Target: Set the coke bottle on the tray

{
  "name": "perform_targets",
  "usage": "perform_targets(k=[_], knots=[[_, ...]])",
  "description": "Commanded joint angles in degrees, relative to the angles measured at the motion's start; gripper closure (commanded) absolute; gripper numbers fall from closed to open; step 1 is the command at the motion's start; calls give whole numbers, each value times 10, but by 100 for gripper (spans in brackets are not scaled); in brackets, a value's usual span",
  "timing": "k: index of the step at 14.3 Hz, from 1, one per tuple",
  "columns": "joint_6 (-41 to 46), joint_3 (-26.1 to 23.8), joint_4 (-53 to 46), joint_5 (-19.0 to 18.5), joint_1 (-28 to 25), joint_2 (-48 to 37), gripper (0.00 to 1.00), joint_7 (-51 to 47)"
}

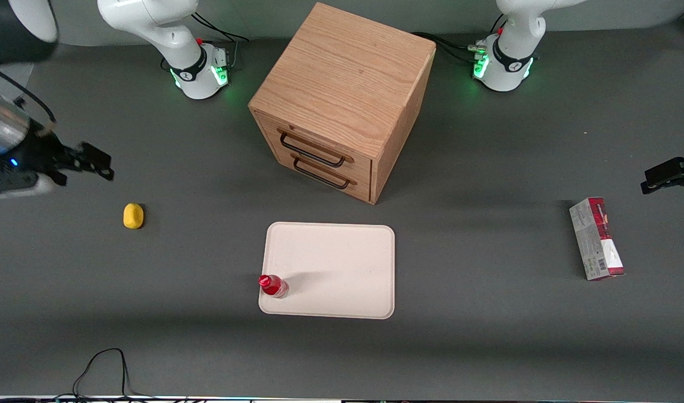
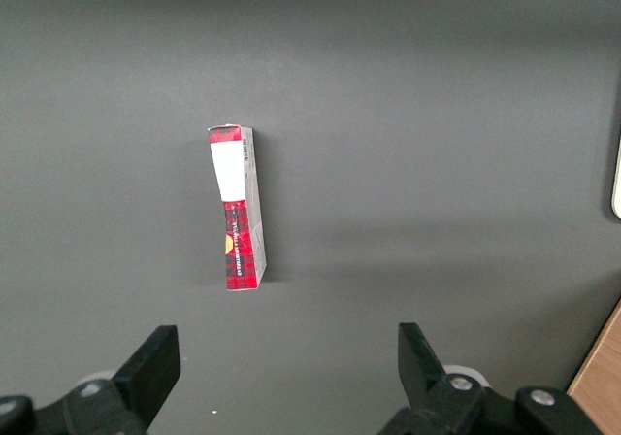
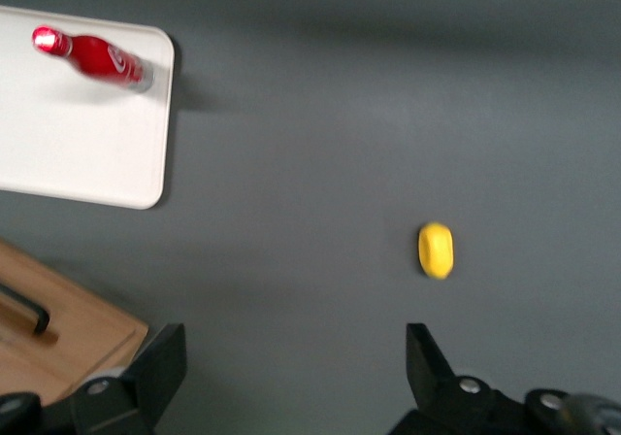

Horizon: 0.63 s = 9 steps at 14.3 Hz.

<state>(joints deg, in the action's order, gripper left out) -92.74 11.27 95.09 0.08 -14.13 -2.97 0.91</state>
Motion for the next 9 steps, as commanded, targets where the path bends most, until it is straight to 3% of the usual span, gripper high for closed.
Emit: perform_targets(k=[1,9], knots=[[5,3,37,12,-5,-49,0,3],[8,3,35,19,-4,-47,0,2]])
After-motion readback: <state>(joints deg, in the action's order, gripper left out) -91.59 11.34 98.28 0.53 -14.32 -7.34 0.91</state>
